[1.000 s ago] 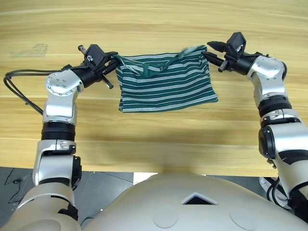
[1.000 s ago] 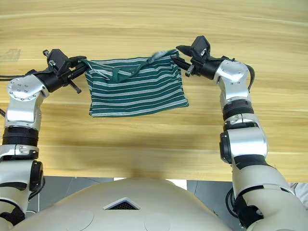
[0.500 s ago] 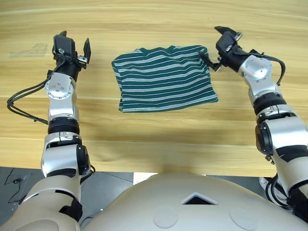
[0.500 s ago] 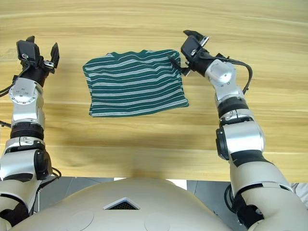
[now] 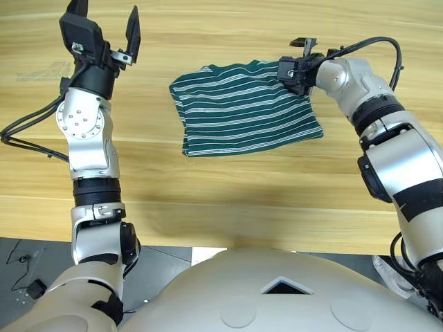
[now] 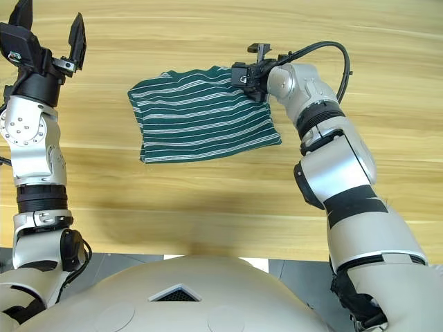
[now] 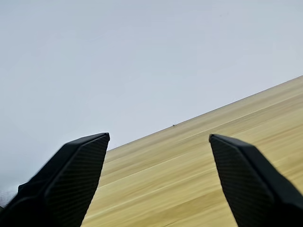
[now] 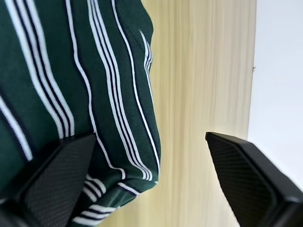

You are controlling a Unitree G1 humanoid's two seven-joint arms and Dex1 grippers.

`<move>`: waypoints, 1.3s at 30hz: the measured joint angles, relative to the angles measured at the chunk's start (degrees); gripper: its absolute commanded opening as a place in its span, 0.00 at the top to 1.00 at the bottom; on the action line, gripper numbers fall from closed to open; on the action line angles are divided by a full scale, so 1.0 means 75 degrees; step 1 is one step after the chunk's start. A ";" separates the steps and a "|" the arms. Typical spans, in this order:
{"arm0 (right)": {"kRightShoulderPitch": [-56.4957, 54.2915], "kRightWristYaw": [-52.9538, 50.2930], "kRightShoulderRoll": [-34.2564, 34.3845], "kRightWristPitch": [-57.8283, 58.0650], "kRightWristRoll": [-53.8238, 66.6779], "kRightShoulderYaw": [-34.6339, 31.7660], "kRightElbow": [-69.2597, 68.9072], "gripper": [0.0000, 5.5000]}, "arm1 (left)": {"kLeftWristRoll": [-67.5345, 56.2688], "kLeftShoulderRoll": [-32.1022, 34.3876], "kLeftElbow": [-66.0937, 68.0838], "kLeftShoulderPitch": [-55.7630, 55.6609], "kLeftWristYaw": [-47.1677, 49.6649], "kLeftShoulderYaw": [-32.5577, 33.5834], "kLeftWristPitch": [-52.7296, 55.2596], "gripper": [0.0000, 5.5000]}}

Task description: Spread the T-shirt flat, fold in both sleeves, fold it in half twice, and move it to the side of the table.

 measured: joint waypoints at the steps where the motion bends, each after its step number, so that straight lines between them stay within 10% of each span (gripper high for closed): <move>1: -0.0028 -0.0015 -0.0176 0.0034 -0.0117 0.0089 0.0060 0.22 | 0.0031 0.0000 -0.0083 0.0034 -0.0001 -0.0002 0.0078 0.29; 11: 0.0380 0.1148 -0.2794 -0.1942 -0.0876 0.0718 -0.0561 0.22 | 0.0224 -0.0033 -0.0993 0.0606 0.0009 -0.0065 0.0460 0.29; 19: 0.3048 0.4924 -0.4653 -0.2647 0.2559 0.0336 -0.6842 0.22 | 0.0191 -0.0089 -0.1356 0.0874 0.0007 -0.0023 0.0538 0.29; 26: 0.5276 0.6015 -0.4892 -0.1052 0.4634 0.0198 -1.1501 0.22 | 0.0187 -0.0126 -0.1592 0.0950 -0.0146 -0.0153 0.0756 0.29; 39: 0.6186 0.5632 -0.3506 0.0305 0.6632 -0.1177 -1.1312 0.22 | 0.0204 -0.0269 -0.1857 0.1303 -0.0505 -0.0543 0.0756 0.29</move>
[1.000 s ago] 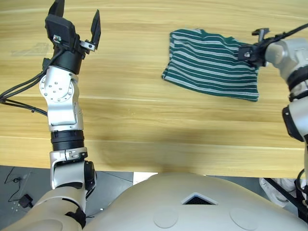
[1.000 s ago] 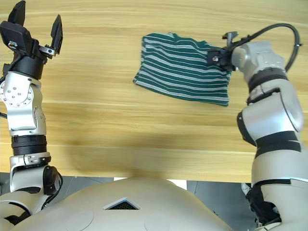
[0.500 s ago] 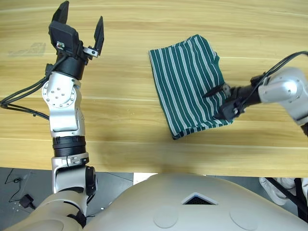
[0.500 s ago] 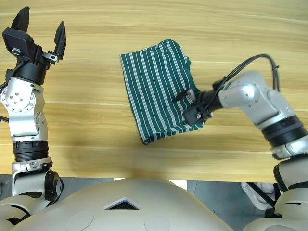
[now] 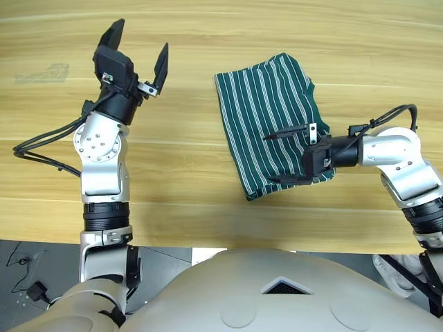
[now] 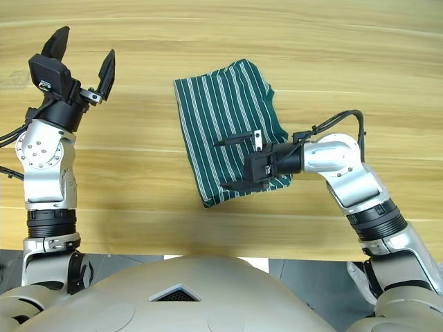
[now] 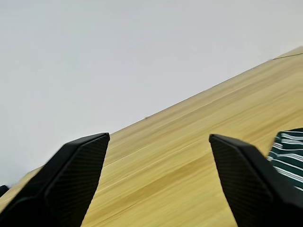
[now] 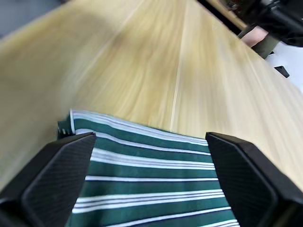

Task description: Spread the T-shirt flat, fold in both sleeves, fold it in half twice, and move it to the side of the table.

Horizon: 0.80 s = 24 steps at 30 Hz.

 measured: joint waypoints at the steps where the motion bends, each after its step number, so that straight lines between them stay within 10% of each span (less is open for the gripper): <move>1: 0.0055 0.0155 -0.0010 0.0235 0.0296 -0.0106 -0.0081 0.22 | -0.0018 0.0033 -0.0127 0.0120 -0.0288 -0.0167 -0.0007 0.29; 8: 0.0233 0.0577 0.0185 0.1148 0.1451 -0.0867 -0.0207 0.22 | 0.0793 0.0440 -0.0376 0.0994 -0.1987 -0.2139 -0.0593 0.29; 24: -0.1948 -0.4136 0.2118 -0.1190 -0.1504 -0.2953 0.3321 0.22 | 0.1445 0.0177 0.0593 0.0849 -0.3261 -0.4229 -0.1298 0.29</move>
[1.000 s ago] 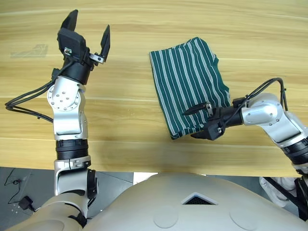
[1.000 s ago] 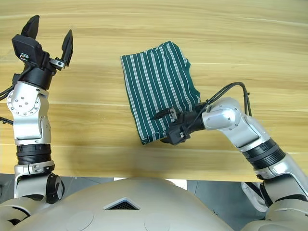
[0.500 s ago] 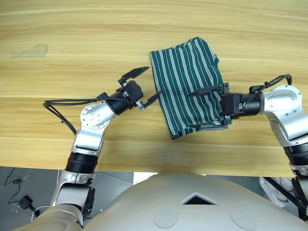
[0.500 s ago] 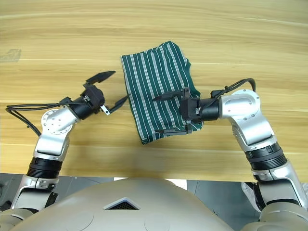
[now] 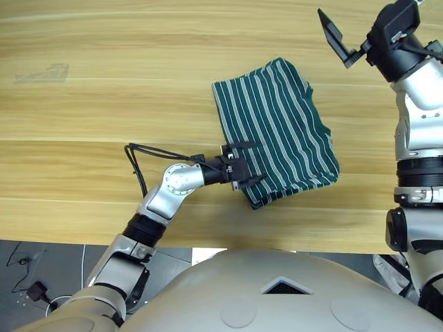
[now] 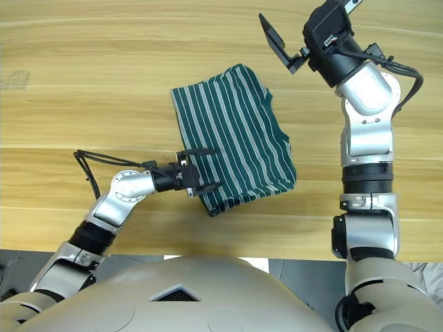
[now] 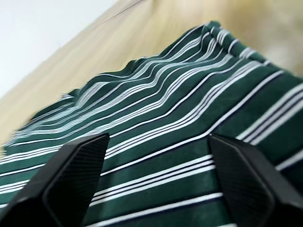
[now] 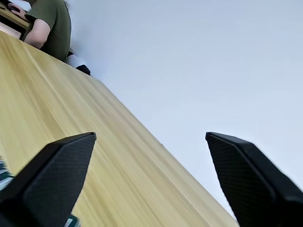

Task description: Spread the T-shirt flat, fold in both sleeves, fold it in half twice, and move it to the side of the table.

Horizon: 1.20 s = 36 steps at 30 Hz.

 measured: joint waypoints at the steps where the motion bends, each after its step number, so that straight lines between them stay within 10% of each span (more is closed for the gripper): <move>1: 0.0000 -0.0040 0.0001 -0.0022 -0.0057 -0.0002 0.0050 0.22 | -0.0077 0.0105 -0.0075 0.0099 -0.0085 -0.0008 -0.0018 0.29; 36: 0.1031 -0.0097 0.0035 -0.1606 -0.0039 -0.0158 0.0146 0.22 | -0.1833 0.1941 -0.2055 0.1000 -0.0388 0.1698 0.0683 0.29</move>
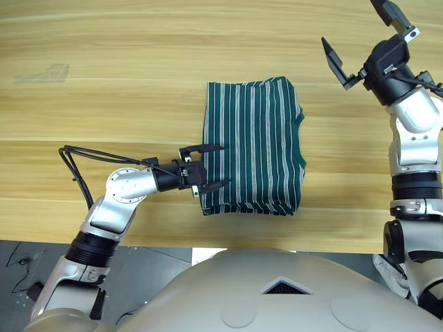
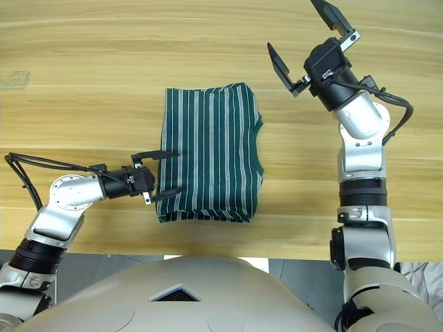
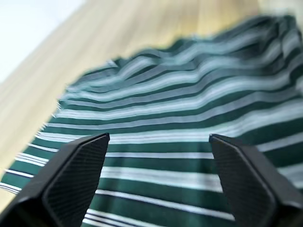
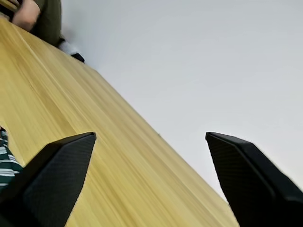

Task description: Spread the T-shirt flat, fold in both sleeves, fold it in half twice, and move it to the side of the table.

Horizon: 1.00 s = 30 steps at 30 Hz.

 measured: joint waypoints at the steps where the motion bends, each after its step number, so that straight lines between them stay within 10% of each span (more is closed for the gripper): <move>1: 0.0155 0.0033 0.0005 -0.0375 -0.0003 0.0041 -0.0108 0.22 | -0.0468 -0.0063 -0.0373 0.0008 0.0029 0.0282 0.0121 0.29; 10: 0.1775 0.0001 -0.1430 -0.3863 -0.2061 -0.0052 -0.0351 0.22 | 0.0066 0.0887 -0.1643 0.1956 0.0148 0.2839 -0.0687 0.29; 22: 0.2402 -0.1382 -0.2021 -0.5955 -0.5982 0.0144 0.0586 0.22 | 0.2082 0.1648 -0.0120 0.3246 -0.0037 0.2501 -0.3083 0.29; 30: 0.2738 -0.1229 -0.2969 -0.5364 -0.4606 0.1382 0.0794 0.22 | 0.2183 0.1502 0.0134 0.2788 0.0023 0.1542 -0.3213 0.29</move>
